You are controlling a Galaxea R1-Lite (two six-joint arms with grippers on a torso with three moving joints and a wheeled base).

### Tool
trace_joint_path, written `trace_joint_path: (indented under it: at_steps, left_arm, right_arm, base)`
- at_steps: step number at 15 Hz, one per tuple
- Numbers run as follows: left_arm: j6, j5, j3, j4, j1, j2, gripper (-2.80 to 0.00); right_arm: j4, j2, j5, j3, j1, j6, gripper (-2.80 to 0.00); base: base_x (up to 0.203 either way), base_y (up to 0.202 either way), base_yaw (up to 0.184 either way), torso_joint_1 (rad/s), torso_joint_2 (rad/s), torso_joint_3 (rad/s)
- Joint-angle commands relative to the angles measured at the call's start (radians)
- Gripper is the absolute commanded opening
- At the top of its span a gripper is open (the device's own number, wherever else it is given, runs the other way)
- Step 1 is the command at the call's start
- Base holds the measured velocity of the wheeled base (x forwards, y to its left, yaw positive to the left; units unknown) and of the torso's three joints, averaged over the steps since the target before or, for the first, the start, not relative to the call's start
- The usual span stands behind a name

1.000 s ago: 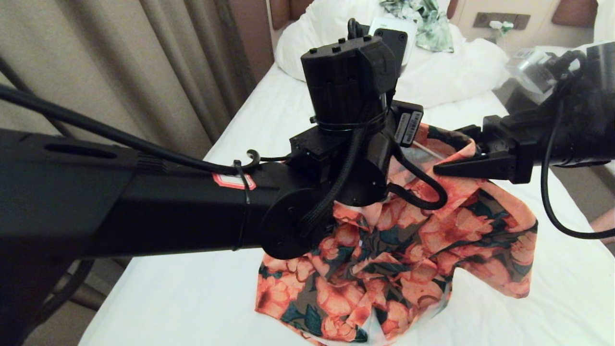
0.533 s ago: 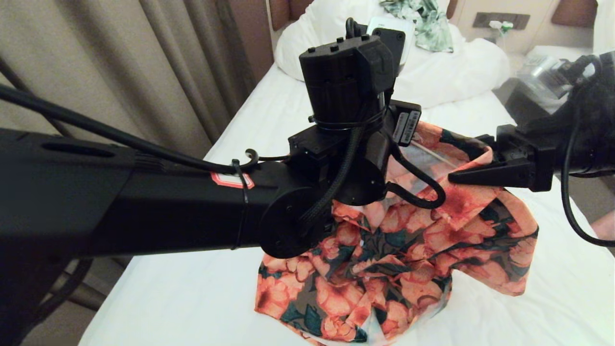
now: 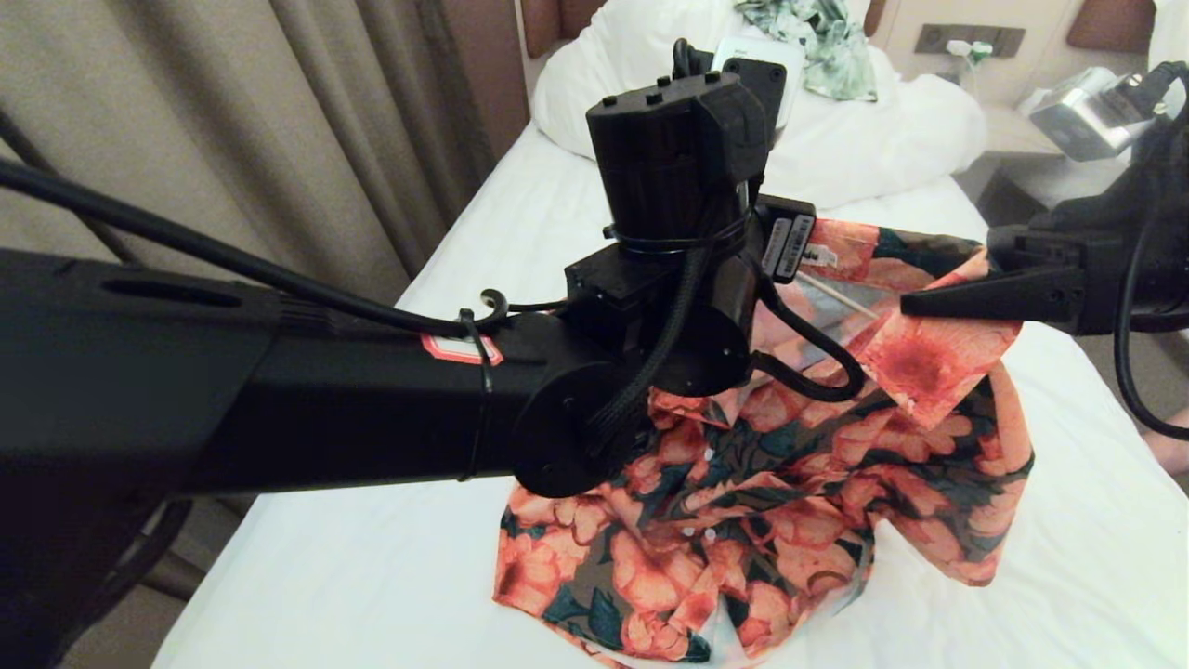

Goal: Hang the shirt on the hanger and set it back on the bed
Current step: Take the clothes hanger out of the clothes

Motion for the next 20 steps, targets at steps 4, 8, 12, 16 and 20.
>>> trace_joint_path:
  at_steps: [4,8,12,16,20]
  left_arm:
    - [0.002,0.002,-0.018,-0.007,0.002,0.038,-2.80]
    - [0.001,-0.002,-0.021,-0.011,0.013,0.054,-2.80]
    - [-0.003,-0.003,-0.025,-0.019,0.017,0.073,-2.80]
    - [-0.004,-0.001,-0.026,-0.019,0.017,0.069,-2.80]
    - [-0.003,0.007,-0.027,-0.018,0.017,0.053,-2.80]
  right_arm:
    - [0.030,0.022,0.051,-0.010,0.008,0.036,0.00]
    - [0.035,0.038,0.053,-0.062,0.020,0.042,0.00]
    - [0.030,0.035,0.054,-0.094,0.020,0.082,0.00]
    - [0.030,0.030,0.049,-0.139,0.032,0.116,0.00]
    - [0.029,0.037,-0.066,-0.200,0.005,0.115,0.00]
  base:
    - [0.000,0.000,0.000,0.000,0.00,0.000]
    - [0.000,0.000,0.000,0.000,0.00,0.000]
    - [0.000,0.000,0.000,0.000,0.00,0.000]
    - [0.000,0.000,0.000,0.000,0.00,0.000]
    - [0.000,0.000,0.000,0.000,0.00,0.000]
